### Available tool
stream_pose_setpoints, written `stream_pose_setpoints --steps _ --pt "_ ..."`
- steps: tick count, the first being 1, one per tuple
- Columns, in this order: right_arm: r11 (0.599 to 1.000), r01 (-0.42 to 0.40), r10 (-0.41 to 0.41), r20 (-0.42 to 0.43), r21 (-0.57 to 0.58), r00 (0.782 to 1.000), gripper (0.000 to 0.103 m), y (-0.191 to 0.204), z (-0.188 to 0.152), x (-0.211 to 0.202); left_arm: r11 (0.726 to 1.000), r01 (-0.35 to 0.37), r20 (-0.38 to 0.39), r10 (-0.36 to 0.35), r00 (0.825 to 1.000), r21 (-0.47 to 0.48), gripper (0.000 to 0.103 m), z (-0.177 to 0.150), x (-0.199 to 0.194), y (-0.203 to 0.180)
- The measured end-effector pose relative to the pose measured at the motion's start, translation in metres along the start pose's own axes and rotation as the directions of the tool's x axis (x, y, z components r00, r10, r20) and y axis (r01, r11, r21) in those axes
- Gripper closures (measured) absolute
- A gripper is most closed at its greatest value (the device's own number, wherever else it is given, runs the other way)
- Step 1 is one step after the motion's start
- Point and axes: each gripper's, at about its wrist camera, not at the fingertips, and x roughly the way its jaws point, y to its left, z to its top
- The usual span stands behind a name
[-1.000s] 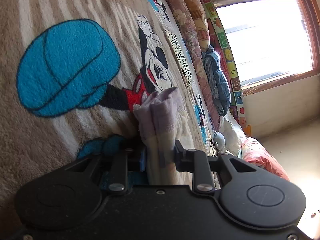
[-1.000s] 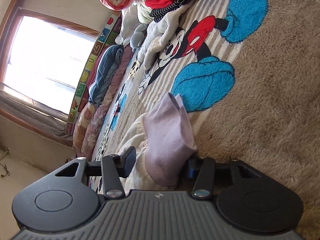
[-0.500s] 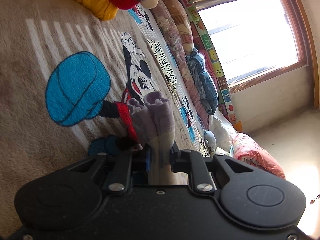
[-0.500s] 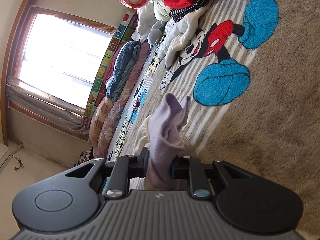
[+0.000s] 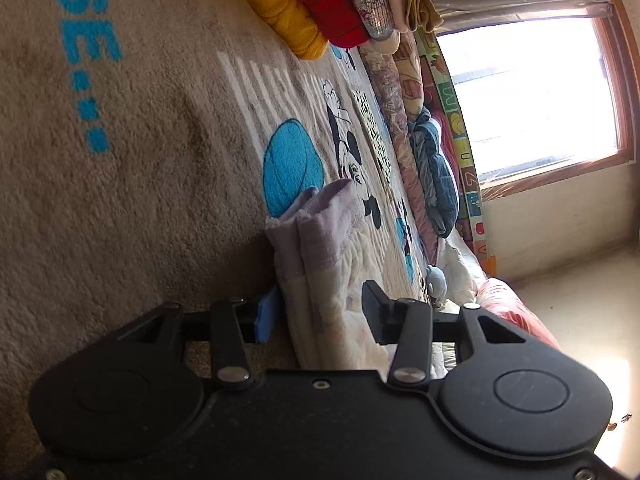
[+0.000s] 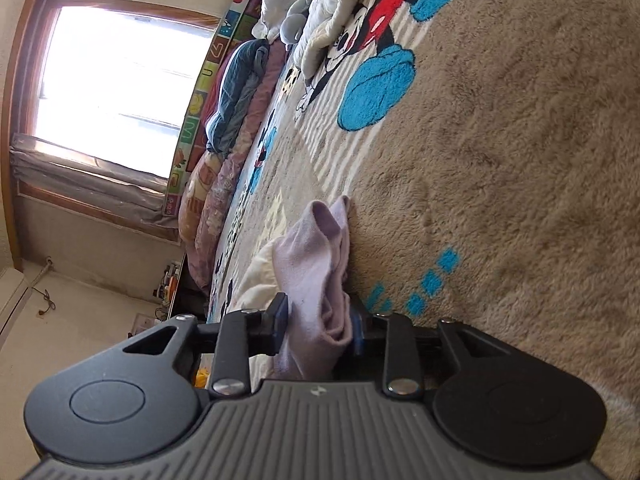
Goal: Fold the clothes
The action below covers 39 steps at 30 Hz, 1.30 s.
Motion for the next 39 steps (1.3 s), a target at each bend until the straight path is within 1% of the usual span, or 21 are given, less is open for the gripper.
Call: stream_pose_setpoints --steps 2,3,4,6,8,10,11,13,14,16,18,21,22,24,28,29,32,34,35,37,39 --pt "0.999 -0.004 0.003 -0.021 -0.036 1.000 0.059 0.005 0.001 0.001 1.000 0.002 -0.001 -0.002 1.000 -0.017 0.058 -0.004 -0.002 0.001" --pt "0.998 -0.002 0.000 -0.033 -0.065 0.999 0.059 0.006 0.000 0.002 1.000 -0.004 -0.001 0.004 1.000 -0.003 0.058 -0.006 -0.001 -0.001" --pt "0.996 -0.001 -0.003 -0.045 -0.093 0.999 0.060 0.007 -0.001 0.003 1.000 -0.015 0.003 0.015 1.000 0.015 0.058 -0.007 0.002 -0.004" --pt "0.993 -0.014 0.011 -0.032 -0.117 0.999 0.062 0.005 -0.004 0.002 0.998 -0.036 0.013 0.035 0.999 0.050 0.058 -0.010 0.008 -0.008" --pt "0.992 -0.023 0.020 -0.024 -0.124 1.000 0.064 0.003 -0.005 0.001 0.999 -0.032 0.036 0.031 0.999 0.041 0.059 -0.011 0.013 -0.005" --pt "0.992 -0.035 0.032 -0.027 -0.120 0.999 0.065 0.000 -0.004 0.001 0.997 -0.044 0.052 0.041 0.998 0.058 0.068 -0.013 0.019 -0.005" --pt "0.993 -0.040 0.037 -0.029 -0.115 0.999 0.066 -0.001 -0.003 0.001 0.996 -0.055 0.059 0.051 0.997 0.065 0.070 -0.014 0.021 -0.005" --pt "0.993 -0.052 0.049 -0.031 -0.102 0.998 0.067 -0.003 0.000 0.002 0.995 -0.061 0.070 0.055 0.996 0.081 0.078 -0.015 0.022 -0.006" --pt "0.994 -0.059 0.056 -0.030 -0.092 0.998 0.068 -0.005 0.001 0.002 0.994 -0.063 0.075 0.057 0.996 0.092 0.080 -0.016 0.022 -0.008" --pt "0.994 -0.067 0.065 -0.029 -0.083 0.997 0.068 -0.007 0.002 0.002 0.987 -0.073 0.095 0.060 0.994 0.145 0.084 -0.019 0.021 -0.017" --pt "0.994 -0.069 0.067 -0.034 -0.086 0.997 0.070 -0.006 0.004 0.003 0.972 -0.083 0.122 0.057 0.991 0.222 0.086 -0.022 0.017 -0.032" --pt "0.994 -0.072 0.069 -0.041 -0.087 0.997 0.074 -0.006 0.007 0.005 0.953 -0.051 0.160 0.003 0.987 0.299 0.086 -0.030 0.006 -0.055" --pt "0.994 -0.073 0.069 -0.042 -0.085 0.997 0.075 -0.007 0.008 0.005 0.938 -0.053 0.171 -0.007 0.985 0.342 0.086 -0.035 0.003 -0.065" --pt "0.994 -0.074 0.070 -0.044 -0.080 0.997 0.079 -0.008 0.009 0.005 0.902 -0.057 0.191 -0.028 0.981 0.427 0.086 -0.045 -0.004 -0.084" --pt "0.995 -0.081 0.079 -0.046 -0.062 0.996 0.082 -0.010 0.011 0.005 0.824 -0.045 0.200 -0.083 0.976 0.565 0.086 -0.072 -0.013 -0.122" --pt "0.995 -0.083 0.080 -0.047 -0.059 0.996 0.082 -0.010 0.012 0.005 0.801 -0.044 0.200 -0.096 0.975 0.597 0.086 -0.080 -0.015 -0.132" --pt "0.995 -0.089 0.086 -0.050 -0.047 0.995 0.082 -0.011 0.013 0.005 0.721 -0.045 0.194 -0.125 0.973 0.691 0.086 -0.109 -0.018 -0.161" --pt "0.995 -0.094 0.092 -0.052 -0.034 0.994 0.082 -0.012 0.014 0.006 0.651 -0.060 0.191 -0.133 0.973 0.757 0.086 -0.131 -0.016 -0.179" --pt "0.995 -0.098 0.096 -0.053 -0.026 0.994 0.081 -0.012 0.015 0.006 0.605 -0.077 0.196 -0.132 0.972 0.792 0.086 -0.144 -0.015 -0.187" --pt "0.994 -0.105 0.104 -0.056 -0.011 0.993 0.081 -0.013 0.016 0.006 0.500 -0.118 0.209 -0.130 0.969 0.858 0.086 -0.171 -0.010 -0.201" --pt "0.994 -0.112 0.112 -0.060 0.004 0.992 0.081 -0.014 0.016 0.007 0.404 -0.150 0.216 -0.123 0.969 0.902 0.086 -0.199 -0.003 -0.209"
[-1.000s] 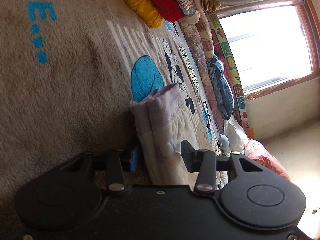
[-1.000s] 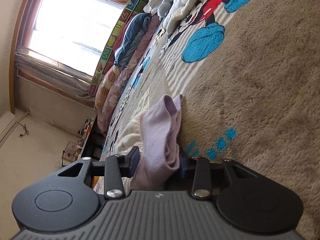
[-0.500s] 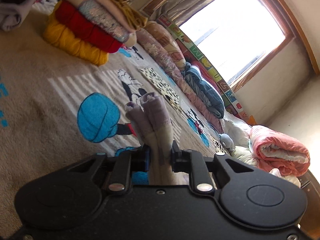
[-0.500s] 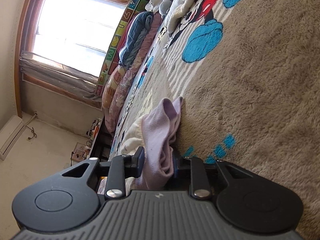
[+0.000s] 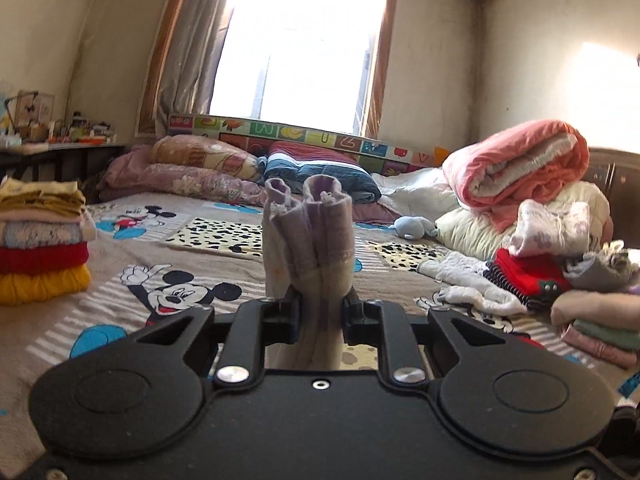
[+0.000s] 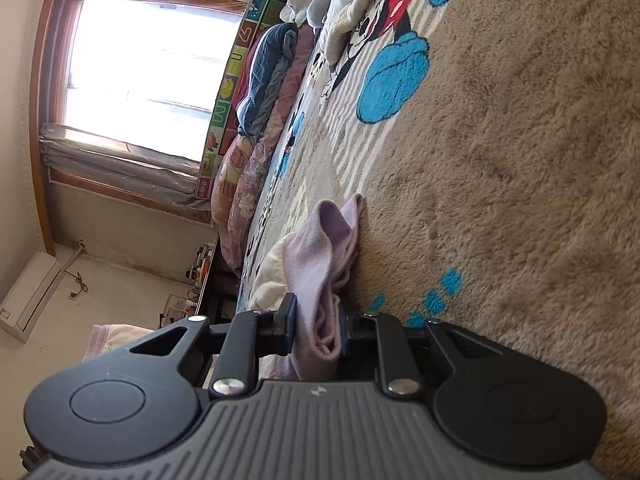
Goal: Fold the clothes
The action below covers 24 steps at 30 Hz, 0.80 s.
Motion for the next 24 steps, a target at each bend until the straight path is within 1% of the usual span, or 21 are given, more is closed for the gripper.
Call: stream_pose_setpoints --steps 2,4,5,7,9,12,19,21,24 --pt "1.000 -0.009 0.009 -0.007 0.014 1.000 0.081 -0.001 0.001 0.000 0.996 0.000 -0.008 0.001 1.000 0.090 0.086 -0.007 0.005 -0.025" --pt "1.000 -0.017 0.017 -0.015 0.025 1.000 0.081 -0.003 0.002 0.000 0.973 -0.013 -0.006 0.014 1.000 0.230 0.086 -0.020 0.010 -0.053" --pt "0.999 -0.020 0.021 -0.018 0.029 1.000 0.081 -0.004 0.002 0.000 0.954 -0.016 -0.003 0.018 1.000 0.300 0.086 -0.028 0.011 -0.066" --pt "0.999 -0.026 0.027 -0.025 0.035 0.999 0.081 -0.005 0.002 -0.001 0.915 -0.003 -0.006 0.007 1.000 0.403 0.086 -0.044 0.014 -0.089" --pt "0.999 -0.032 0.033 -0.031 0.043 0.999 0.081 -0.005 0.002 -0.001 0.875 0.003 -0.008 0.000 1.000 0.484 0.086 -0.059 0.016 -0.109" --pt "0.998 -0.032 0.033 -0.039 0.049 0.999 0.081 -0.006 0.003 -0.004 0.783 -0.005 -0.006 0.011 1.000 0.622 0.086 -0.085 0.020 -0.137" --pt "0.997 -0.041 0.044 -0.048 0.066 0.998 0.080 -0.007 0.006 -0.009 0.623 -0.007 -0.006 0.019 1.000 0.783 0.086 -0.129 0.024 -0.175" --pt "0.997 -0.041 0.044 -0.043 0.065 0.998 0.078 -0.007 0.008 -0.012 0.590 -0.007 -0.005 0.019 1.000 0.808 0.086 -0.137 0.025 -0.181" --pt "0.999 -0.028 0.029 -0.018 0.042 0.999 0.078 -0.005 0.014 -0.019 0.565 0.000 -0.012 0.017 1.000 0.825 0.086 -0.145 0.027 -0.188"
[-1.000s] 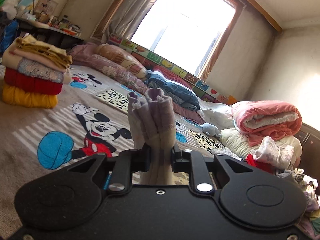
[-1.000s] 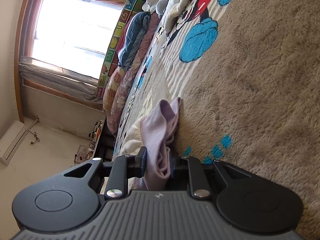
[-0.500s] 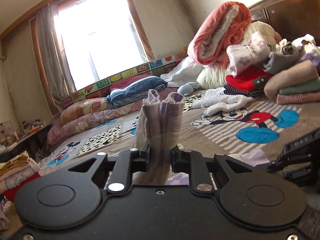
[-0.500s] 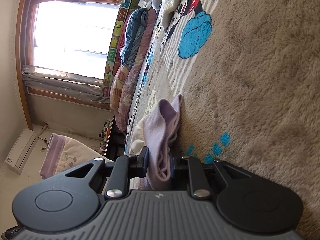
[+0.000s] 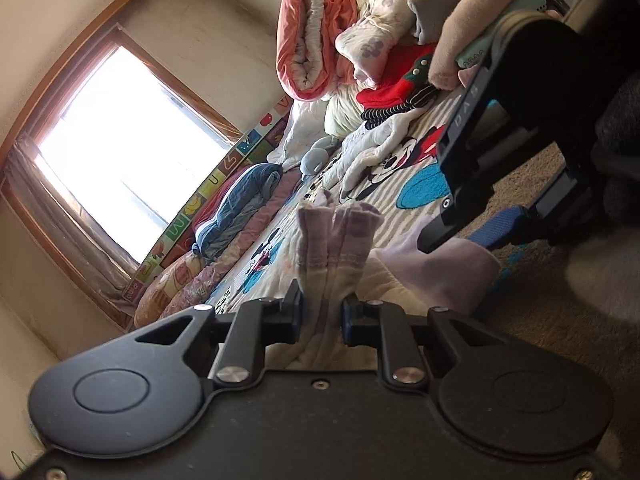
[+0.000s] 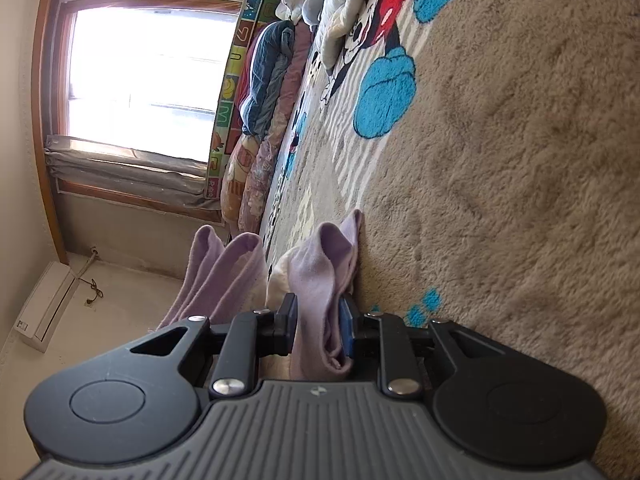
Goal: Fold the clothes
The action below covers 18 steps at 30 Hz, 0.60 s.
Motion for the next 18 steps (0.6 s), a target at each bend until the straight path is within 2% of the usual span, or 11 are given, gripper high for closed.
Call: stream_pose_setpoints --steps 5,7,12,18 --pt "0.996 0.036 -0.029 0.077 -0.079 0.997 0.077 0.007 0.012 -0.017 1.000 0.012 -0.028 -0.012 1.000 0.018 0.086 0.002 0.006 -0.015" --pt "0.988 0.052 -0.037 0.112 -0.142 0.993 0.077 0.013 0.018 -0.023 0.999 0.049 -0.048 -0.048 0.998 0.006 0.086 0.001 0.010 -0.018" --pt "0.968 0.054 -0.018 0.151 -0.244 0.988 0.073 0.022 0.028 -0.034 0.997 0.074 -0.061 -0.074 0.995 -0.012 0.086 0.002 0.013 -0.024" --pt "0.952 0.048 0.006 0.176 -0.303 0.984 0.071 0.033 0.034 -0.034 0.986 0.137 -0.053 -0.143 0.988 -0.097 0.072 0.010 0.004 -0.005"
